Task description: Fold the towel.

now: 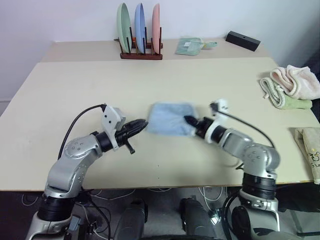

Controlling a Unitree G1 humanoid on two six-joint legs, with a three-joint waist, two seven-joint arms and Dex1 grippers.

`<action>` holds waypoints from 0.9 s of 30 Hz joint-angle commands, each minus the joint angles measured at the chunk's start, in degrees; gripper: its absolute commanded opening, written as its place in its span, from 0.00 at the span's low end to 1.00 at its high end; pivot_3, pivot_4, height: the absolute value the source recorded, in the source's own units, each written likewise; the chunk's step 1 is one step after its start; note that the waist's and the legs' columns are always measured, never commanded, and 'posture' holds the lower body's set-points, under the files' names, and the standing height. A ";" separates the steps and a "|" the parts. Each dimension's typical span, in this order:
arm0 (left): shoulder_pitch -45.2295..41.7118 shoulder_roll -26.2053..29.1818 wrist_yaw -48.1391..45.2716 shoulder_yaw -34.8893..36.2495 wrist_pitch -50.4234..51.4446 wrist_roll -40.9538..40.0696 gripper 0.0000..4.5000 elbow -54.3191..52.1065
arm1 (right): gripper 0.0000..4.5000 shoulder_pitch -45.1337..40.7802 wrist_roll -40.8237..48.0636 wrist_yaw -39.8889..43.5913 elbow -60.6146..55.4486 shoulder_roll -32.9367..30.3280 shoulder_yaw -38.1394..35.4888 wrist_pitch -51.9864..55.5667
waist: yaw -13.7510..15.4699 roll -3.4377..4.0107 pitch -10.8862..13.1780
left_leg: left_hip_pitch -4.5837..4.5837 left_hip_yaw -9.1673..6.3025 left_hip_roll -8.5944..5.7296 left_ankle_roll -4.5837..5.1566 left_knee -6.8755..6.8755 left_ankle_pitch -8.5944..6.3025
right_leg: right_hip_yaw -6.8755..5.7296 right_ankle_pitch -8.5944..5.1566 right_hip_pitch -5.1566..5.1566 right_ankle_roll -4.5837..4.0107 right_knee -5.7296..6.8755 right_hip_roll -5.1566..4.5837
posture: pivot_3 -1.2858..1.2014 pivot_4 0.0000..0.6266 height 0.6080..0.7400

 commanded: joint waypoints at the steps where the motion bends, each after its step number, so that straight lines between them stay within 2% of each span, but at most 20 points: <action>1: -1.95 -2.74 1.01 -3.52 -1.47 1.17 0.09 -0.81 | 0.00 -0.74 2.73 -5.95 -2.96 -4.53 -12.57 -2.35 | -0.09 0.01 0.00 | 0.00 0.00 0.00 0.00 -0.03 0.00 | 0.00 0.00 0.01 0.00 -0.02 0.00 | 0.52 0.24 1.00; 3: -2.86 -4.38 0.36 -5.57 -2.05 1.55 0.09 0.41 | 0.00 -0.34 3.61 -11.06 -1.52 -6.21 -19.72 -2.64 | -0.17 0.00 0.00 | 0.00 0.00 0.00 0.01 -0.08 0.00 | 0.00 -0.01 0.00 0.02 -0.05 0.00 | 0.52 0.24 1.00; 7: -5.34 -6.72 -0.42 -7.66 -3.37 2.29 0.09 3.60 | 0.00 0.76 5.81 -23.13 2.40 -3.58 -30.56 -0.66 | -0.49 0.01 -0.01 | 0.05 0.02 0.04 0.04 -0.12 -0.01 | 0.00 -0.01 -0.01 0.01 0.00 0.01 | 0.52 0.24 1.00; 12: -7.53 -8.15 -1.46 -8.99 -4.28 3.02 0.09 5.86 | 0.00 1.96 10.62 -30.51 3.85 0.43 -35.72 0.59 | -0.98 0.36 -0.07 | 0.10 0.08 0.06 0.05 -0.11 -0.01 | 0.05 -0.01 -0.02 -0.01 0.08 0.03 | 0.52 0.24 1.00; 16: -7.29 -7.36 -2.36 -8.99 -4.72 3.36 0.09 6.46 | 0.00 2.71 12.49 -32.89 3.53 -0.03 -35.38 -0.99 | -0.78 0.41 -0.09 | 0.10 0.09 0.06 0.06 -0.09 -0.01 | 0.07 -0.01 -0.01 0.00 0.07 0.03 | 0.52 0.24 1.00; 19: -7.32 -7.19 -2.56 -9.06 -5.08 3.64 0.09 6.90 | 0.22 3.00 14.05 -32.71 3.09 -1.32 -34.69 -2.49 | -0.67 0.41 -0.09 | 0.08 0.10 0.05 0.06 -0.08 -0.01 | 0.07 -0.01 0.00 0.00 0.06 0.03 | 0.52 0.24 1.00; 22: -7.76 -7.38 -2.61 -8.89 -5.28 3.84 0.09 7.53 | 0.53 3.27 14.83 -32.05 1.59 -3.20 -33.67 -4.28 | -0.66 0.41 -0.08 | 0.08 0.10 0.05 0.06 -0.08 -0.01 | 0.07 -0.01 0.00 0.00 0.05 0.03 | 0.52 0.24 1.00; 25: -8.32 -7.50 -2.50 -8.41 -6.21 4.42 0.09 8.80 | 0.87 5.91 11.81 -30.70 -1.42 -7.23 -29.90 -5.51 | -0.61 0.44 -0.07 | 0.07 0.10 0.05 0.06 -0.08 -0.01 | 0.07 -0.02 0.00 0.01 0.04 0.03 | 0.52 0.24 1.00; 27: -8.86 -7.53 -1.54 -7.49 -7.48 5.38 0.09 10.29 | 0.87 9.33 8.09 -28.70 -2.92 -11.79 -26.33 -6.20 | -0.34 0.44 -0.07 | 0.04 0.10 0.05 0.06 -0.08 -0.01 | 0.07 -0.02 0.00 0.01 0.00 0.03 | 0.52 0.24 1.00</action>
